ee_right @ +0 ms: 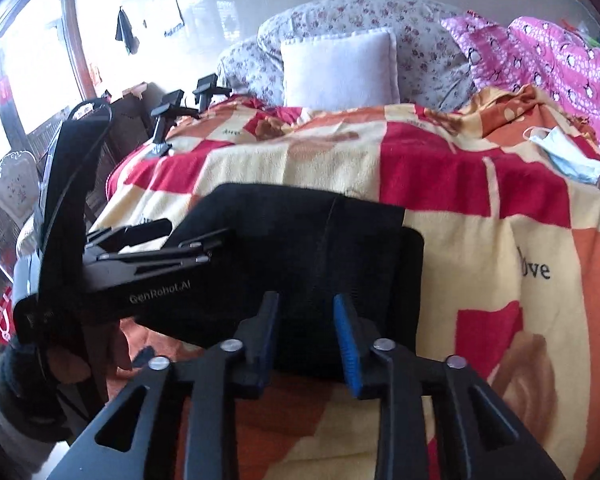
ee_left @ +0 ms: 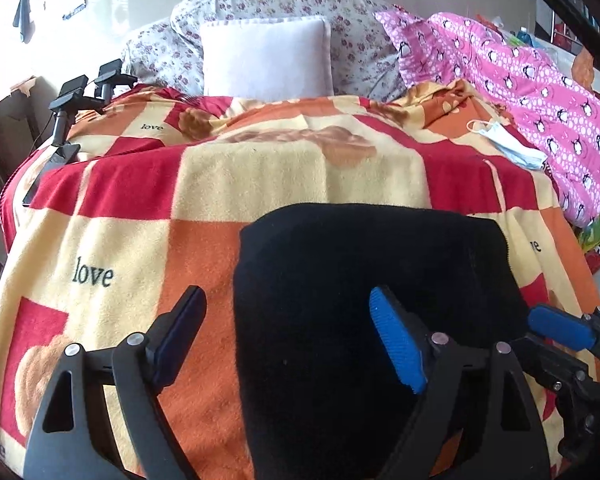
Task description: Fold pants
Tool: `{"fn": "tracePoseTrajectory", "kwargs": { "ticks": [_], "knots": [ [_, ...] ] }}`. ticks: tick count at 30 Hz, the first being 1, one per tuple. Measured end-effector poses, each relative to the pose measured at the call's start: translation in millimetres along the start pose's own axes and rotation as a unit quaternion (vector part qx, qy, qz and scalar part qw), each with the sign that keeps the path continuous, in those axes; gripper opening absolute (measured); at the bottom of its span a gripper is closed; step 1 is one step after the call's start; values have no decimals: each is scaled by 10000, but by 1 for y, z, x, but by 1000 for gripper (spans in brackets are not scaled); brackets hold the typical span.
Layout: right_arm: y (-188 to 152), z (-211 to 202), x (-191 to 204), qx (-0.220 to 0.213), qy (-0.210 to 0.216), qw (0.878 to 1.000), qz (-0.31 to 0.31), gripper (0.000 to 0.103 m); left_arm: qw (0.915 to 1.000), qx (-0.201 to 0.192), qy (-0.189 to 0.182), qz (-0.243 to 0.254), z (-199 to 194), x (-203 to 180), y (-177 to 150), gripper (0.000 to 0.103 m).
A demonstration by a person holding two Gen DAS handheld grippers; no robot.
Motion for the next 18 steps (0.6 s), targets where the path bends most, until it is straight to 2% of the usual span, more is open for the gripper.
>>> {"fn": "tracePoseTrajectory", "kwargs": {
  "ticks": [4, 8, 15, 18],
  "knots": [
    [-3, -4, -1, -22, -41, 9999, 156, 37, 10000, -71, 62, -4, -11, 3, -2, 84],
    [-3, -9, -4, -61, -193, 9993, 313, 52, 9998, -78, 143, 76, -23, 3, -9, 84],
    [-7, -15, 0, -71, -266, 9990, 363, 59, 9976, -328, 499, 338, -46, 5, -21, 84],
    [-9, -21, 2, -81, -293, 9989, 370, 63, 9976, -378, 479, 342, -54, 7, -26, 84]
  ]
}}
Point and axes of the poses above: each gripper's, at about its wrist camera, not at the fingertips, and z roughly the way its jaws point, x to its left, y to its top, the point moved 6 cm from there along z, roughly the way its jaws point, and after that the axes turned 13 degrees about -z, right-handed, at the moved point
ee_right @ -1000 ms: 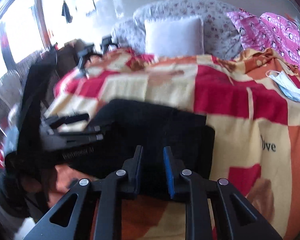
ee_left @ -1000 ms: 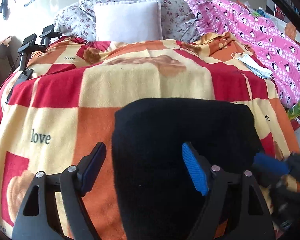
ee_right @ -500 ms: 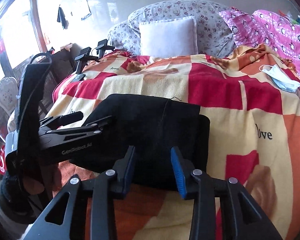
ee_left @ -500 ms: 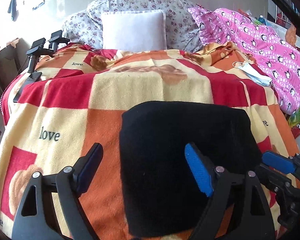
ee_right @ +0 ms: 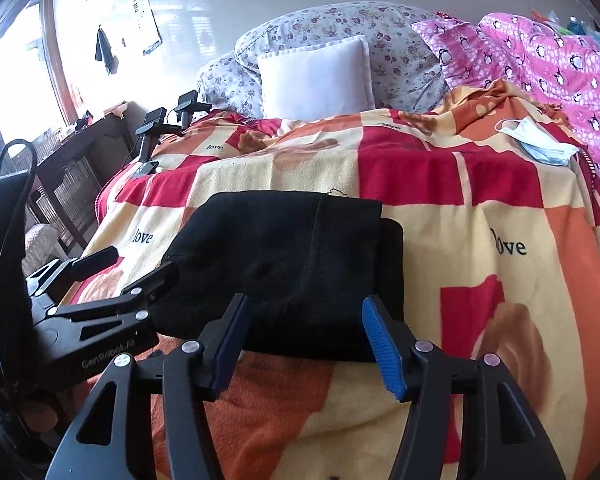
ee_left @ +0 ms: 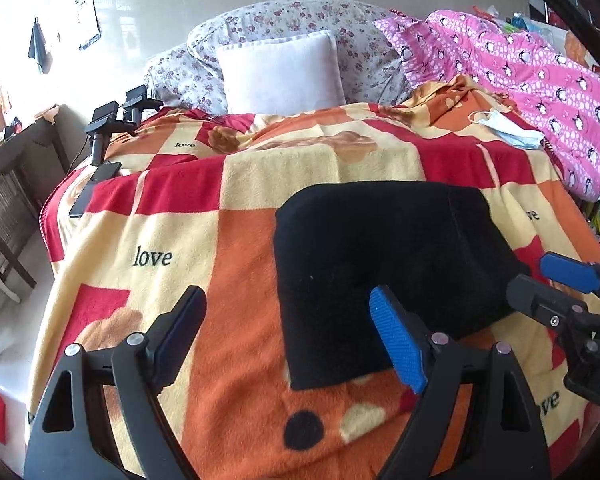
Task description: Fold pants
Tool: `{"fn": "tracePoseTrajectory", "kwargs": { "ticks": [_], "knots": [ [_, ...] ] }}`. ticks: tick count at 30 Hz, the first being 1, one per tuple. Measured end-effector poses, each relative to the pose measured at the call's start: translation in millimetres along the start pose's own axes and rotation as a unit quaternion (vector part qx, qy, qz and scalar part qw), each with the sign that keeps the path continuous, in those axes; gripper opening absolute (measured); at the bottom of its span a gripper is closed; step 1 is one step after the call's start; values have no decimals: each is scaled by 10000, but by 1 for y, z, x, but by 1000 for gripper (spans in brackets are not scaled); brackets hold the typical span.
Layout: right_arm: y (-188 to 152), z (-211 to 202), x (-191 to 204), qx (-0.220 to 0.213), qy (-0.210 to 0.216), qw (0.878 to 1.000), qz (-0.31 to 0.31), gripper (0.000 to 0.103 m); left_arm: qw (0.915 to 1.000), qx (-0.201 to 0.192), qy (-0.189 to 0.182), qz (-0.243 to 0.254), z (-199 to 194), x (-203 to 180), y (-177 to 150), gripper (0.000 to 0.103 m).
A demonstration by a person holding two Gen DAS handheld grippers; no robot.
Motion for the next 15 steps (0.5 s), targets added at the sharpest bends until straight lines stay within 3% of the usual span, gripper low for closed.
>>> {"fn": "tracePoseTrajectory", "kwargs": {
  "ticks": [15],
  "knots": [
    [-8, -25, 7, -55, 28, 10000, 0, 66, 9994, -121, -265, -200, -26, 4, -8, 84]
  ]
}}
Point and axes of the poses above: each gripper's, at about its wrist camera, not at the fingertips, and z roughly the way its jaws point, x to its left, y to its top, the point moved 6 cm from there along z, roughly the way its jaws point, and after that the axes turned 13 degrees about -z, right-handed, at the moved point
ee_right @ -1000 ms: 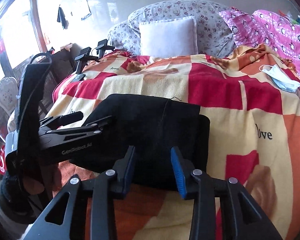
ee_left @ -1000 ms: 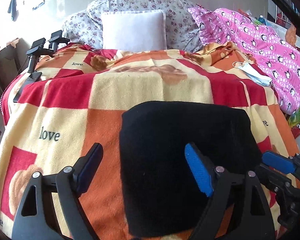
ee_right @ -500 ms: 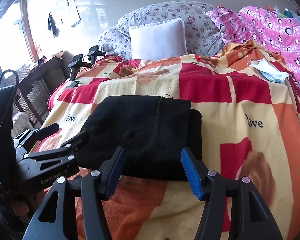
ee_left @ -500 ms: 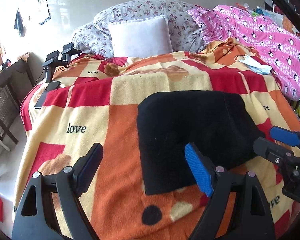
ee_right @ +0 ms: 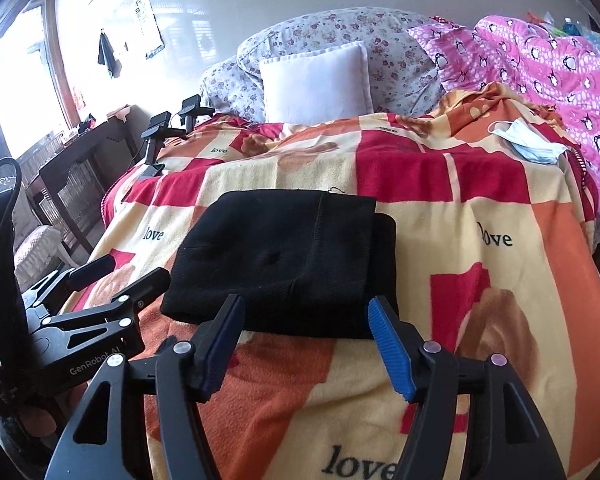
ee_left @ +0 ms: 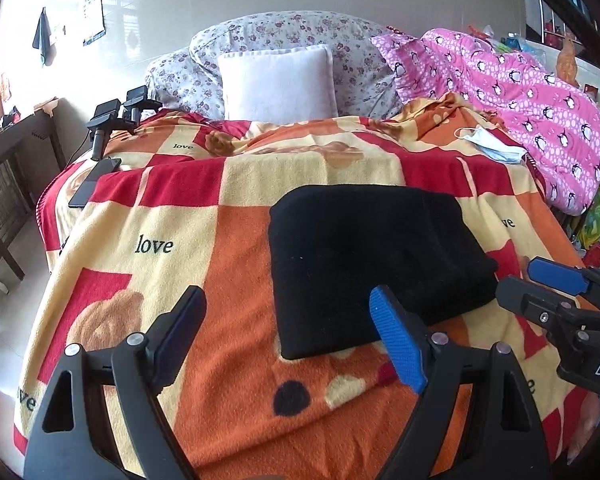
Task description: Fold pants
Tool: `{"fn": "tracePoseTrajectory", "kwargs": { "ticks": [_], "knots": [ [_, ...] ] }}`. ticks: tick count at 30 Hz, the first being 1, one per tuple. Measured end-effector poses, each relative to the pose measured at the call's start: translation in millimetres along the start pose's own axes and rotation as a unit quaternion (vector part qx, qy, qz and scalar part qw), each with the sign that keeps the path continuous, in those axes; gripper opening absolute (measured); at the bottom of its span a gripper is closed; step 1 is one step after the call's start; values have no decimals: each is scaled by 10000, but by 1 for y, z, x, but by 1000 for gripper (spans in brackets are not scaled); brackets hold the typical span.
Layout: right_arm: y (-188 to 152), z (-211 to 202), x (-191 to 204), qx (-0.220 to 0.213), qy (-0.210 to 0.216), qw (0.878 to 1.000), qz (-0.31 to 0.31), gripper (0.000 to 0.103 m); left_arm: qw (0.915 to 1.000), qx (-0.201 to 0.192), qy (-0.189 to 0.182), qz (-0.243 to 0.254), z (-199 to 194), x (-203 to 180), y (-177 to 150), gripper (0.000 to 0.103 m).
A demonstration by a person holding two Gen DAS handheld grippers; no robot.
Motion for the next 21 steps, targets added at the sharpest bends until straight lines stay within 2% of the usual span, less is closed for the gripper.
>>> {"fn": "tracePoseTrajectory", "kwargs": {
  "ticks": [21],
  "knots": [
    [-9, 7, 4, 155, 59, 9999, -9, 67, 10000, 47, -5, 42, -3, -4, -10, 84]
  ]
}}
Point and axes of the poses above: each gripper's, at about its wrist camera, not at the fingertips, and z roughly the way its jaws point, x to its left, y to its top, the point moved 6 cm from there along z, roughly the way its jaws point, and after that the axes turned 13 degrees about -z, right-handed, at the moved point
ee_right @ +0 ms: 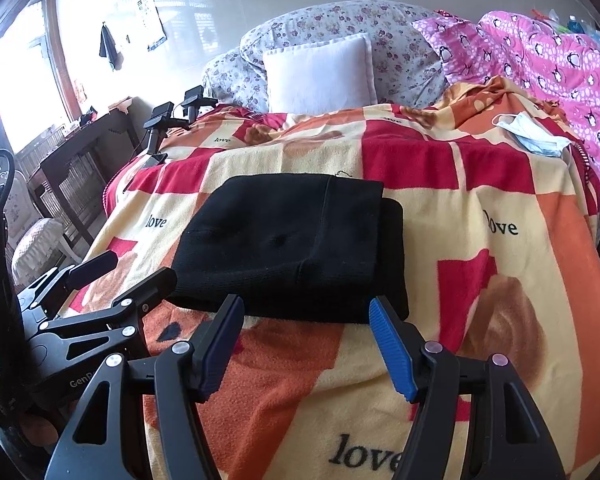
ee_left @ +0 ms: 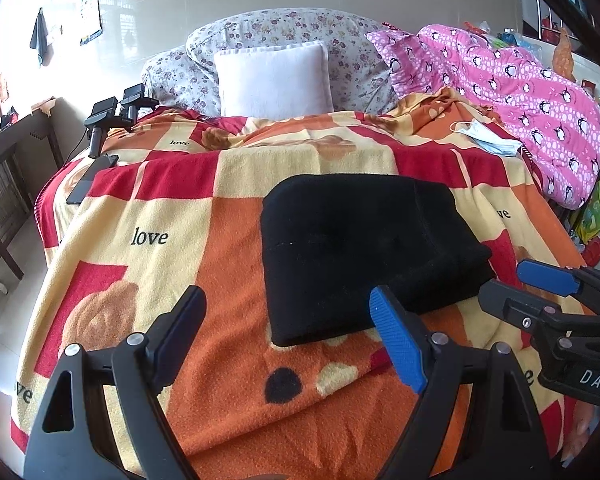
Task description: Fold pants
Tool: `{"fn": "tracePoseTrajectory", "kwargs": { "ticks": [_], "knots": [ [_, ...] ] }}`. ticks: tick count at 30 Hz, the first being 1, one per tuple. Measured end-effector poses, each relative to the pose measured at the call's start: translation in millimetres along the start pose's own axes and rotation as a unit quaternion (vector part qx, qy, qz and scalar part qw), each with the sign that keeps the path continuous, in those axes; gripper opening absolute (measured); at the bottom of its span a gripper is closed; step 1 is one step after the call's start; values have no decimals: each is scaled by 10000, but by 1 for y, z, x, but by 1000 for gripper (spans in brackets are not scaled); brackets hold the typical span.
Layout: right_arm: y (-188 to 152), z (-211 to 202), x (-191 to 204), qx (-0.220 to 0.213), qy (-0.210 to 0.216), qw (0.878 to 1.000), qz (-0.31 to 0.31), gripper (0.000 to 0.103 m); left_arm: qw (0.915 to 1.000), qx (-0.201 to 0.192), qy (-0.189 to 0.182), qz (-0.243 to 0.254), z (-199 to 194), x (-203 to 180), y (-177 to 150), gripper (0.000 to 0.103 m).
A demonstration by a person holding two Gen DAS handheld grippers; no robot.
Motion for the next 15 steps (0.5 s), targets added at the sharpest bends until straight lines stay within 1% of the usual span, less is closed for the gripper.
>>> {"fn": "tracePoseTrajectory", "kwargs": {
  "ticks": [7, 15],
  "knots": [
    [-2, 4, 2, 35, 61, 10000, -16, 67, 10000, 50, 11, 45, 5, -1, -2, 84],
    [-3, 7, -2, 86, 28, 10000, 11, 69, 10000, 83, 12, 23, 8, -1, -3, 84]
  ]
}}
Point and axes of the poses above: each gripper's, at about its wrist camera, not at the fingertips, and z roughly the way its jaws point, x to its left, y to its top, the point moved 6 cm from there along z, roughly the way its jaws point, and after that the axes turned 13 degrees about -z, right-handed, at the moved point
